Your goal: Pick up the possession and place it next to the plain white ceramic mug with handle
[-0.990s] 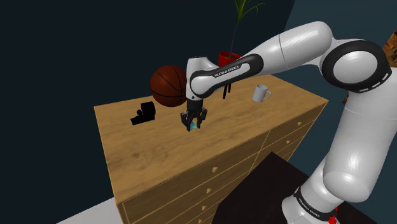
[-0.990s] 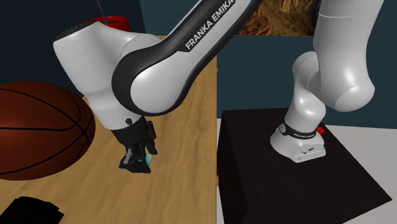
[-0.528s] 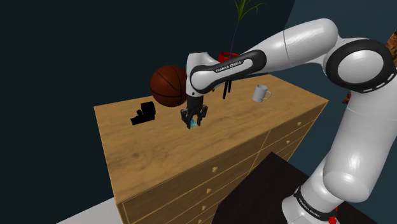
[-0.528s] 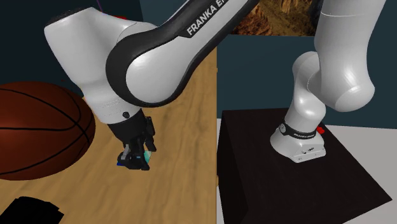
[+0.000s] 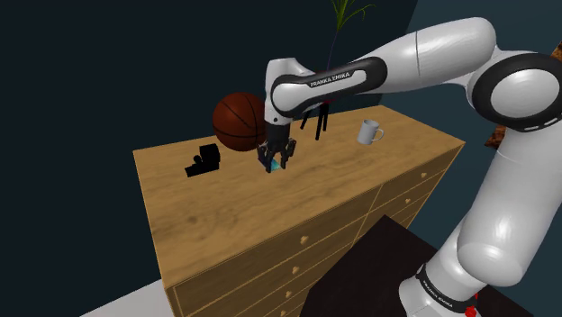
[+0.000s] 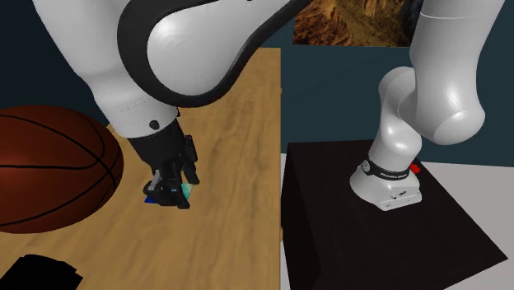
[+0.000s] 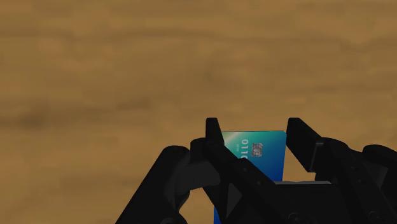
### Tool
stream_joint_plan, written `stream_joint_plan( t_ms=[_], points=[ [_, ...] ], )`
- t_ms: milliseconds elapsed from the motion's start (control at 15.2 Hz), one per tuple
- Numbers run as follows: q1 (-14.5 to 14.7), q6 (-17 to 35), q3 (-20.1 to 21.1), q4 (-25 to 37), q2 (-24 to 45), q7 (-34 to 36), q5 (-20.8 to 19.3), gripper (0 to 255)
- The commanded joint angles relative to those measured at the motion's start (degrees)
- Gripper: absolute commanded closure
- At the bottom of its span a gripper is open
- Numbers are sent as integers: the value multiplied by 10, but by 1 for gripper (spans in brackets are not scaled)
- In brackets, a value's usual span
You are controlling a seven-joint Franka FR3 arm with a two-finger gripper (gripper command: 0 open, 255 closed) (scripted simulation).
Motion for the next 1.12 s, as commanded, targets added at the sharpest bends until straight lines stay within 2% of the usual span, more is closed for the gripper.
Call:
stream_joint_plan(
  t_ms=[0, 1056],
  points=[
    [0, -16, 0, 11, -5, 0, 1, 255],
    [-2, -133, 1, 103, -30, 4, 6, 255]
  ],
)
